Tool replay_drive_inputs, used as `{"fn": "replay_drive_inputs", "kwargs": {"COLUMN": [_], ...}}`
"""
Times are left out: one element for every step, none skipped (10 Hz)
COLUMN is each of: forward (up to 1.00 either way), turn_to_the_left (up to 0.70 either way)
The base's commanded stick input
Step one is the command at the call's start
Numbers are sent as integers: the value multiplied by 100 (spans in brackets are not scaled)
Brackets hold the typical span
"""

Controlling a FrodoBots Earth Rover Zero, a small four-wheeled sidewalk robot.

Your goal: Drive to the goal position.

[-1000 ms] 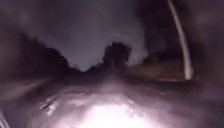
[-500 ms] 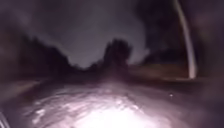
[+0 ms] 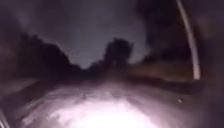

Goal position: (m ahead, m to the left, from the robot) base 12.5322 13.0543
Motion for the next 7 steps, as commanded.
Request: {"fn": "replay_drive_inputs", "kwargs": {"forward": [70,70,70,70,70,70,70], "turn_to_the_left": [0,0,2,18,34,2,0]}}
